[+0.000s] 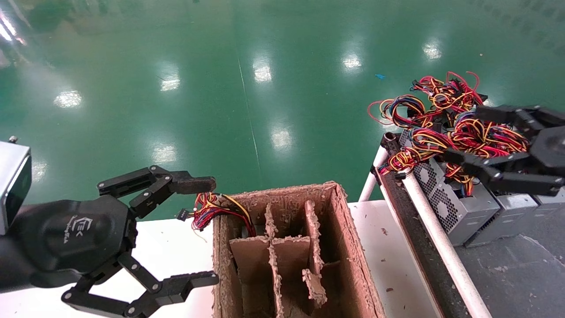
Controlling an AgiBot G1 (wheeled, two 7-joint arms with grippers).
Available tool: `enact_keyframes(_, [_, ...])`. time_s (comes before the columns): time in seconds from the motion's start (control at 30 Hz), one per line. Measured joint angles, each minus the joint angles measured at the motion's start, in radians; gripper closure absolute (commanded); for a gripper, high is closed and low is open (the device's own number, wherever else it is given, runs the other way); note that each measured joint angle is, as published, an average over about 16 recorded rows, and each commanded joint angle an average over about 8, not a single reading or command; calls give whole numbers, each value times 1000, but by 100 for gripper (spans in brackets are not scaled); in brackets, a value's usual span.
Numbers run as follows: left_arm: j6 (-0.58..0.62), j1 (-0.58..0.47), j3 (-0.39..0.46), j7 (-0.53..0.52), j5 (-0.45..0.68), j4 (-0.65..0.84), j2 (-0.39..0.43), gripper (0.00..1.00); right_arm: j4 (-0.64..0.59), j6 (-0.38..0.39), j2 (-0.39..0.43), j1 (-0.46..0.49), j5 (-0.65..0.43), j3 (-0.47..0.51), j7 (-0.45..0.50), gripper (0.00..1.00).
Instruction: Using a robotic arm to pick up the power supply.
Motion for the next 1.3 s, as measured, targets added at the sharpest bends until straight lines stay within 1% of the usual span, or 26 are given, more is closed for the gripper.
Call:
enact_keyframes(0.97, [0,0,0,0,0,0,0,0,180,-196,-138,-50,137,-45,-37,0])
enact_keyframes(1.3, [0,0,0,0,0,0,0,0,211,-230,-162,-59,162,-53,-43,0])
